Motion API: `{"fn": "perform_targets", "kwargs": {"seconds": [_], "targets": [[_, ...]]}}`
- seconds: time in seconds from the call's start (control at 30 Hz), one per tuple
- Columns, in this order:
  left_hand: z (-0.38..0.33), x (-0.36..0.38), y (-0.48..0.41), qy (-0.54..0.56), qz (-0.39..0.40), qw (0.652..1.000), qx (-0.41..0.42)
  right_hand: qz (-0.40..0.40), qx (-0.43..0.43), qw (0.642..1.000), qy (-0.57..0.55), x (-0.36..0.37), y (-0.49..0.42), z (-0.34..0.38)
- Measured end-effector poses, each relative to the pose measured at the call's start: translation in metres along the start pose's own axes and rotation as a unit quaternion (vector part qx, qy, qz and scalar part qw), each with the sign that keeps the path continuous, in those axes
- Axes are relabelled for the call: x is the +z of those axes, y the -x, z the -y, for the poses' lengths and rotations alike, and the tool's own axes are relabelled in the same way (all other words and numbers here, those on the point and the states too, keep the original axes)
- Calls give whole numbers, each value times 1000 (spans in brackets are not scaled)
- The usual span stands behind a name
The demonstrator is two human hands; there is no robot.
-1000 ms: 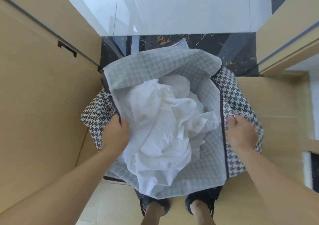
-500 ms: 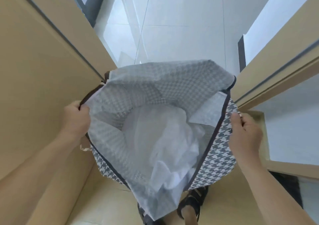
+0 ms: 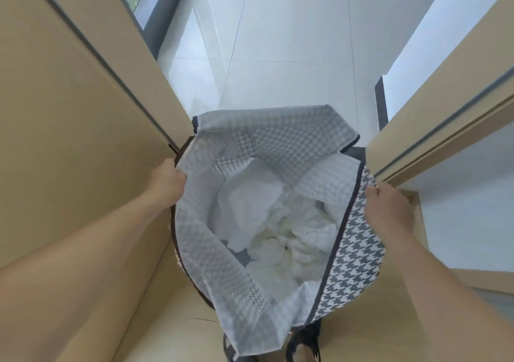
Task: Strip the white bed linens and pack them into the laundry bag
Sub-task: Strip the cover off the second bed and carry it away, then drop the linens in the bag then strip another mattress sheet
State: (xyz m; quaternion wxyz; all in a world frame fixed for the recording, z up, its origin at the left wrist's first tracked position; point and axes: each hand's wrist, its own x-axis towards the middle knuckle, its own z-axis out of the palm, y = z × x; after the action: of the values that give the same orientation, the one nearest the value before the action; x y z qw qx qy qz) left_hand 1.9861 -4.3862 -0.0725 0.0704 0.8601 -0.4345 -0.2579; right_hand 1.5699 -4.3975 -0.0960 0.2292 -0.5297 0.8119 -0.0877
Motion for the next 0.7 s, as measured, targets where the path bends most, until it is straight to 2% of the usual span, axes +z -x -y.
{"fn": "perform_targets", "kwargs": {"seconds": [0.13,0.23,0.33,0.43,0.57,0.7], "targets": [[16,35,-9,17,-9,1000,-9,23,42,999,25,27,-11,-21],[16,46,-9,-25,-51,998,28,6,51,997,65,37,-10,-17],[11,45,0,-159,-110,972,133,-45,-22,994,93,41,-7,-3],[8,42,15,-265,-105,936,206,-11,-102,989,111,44,-7,13],[5,37,31,-364,-33,909,201,40,-176,975,128,41,0,42],[1,17,54,-361,-1,919,161,97,-247,952,150,27,20,75]]}}
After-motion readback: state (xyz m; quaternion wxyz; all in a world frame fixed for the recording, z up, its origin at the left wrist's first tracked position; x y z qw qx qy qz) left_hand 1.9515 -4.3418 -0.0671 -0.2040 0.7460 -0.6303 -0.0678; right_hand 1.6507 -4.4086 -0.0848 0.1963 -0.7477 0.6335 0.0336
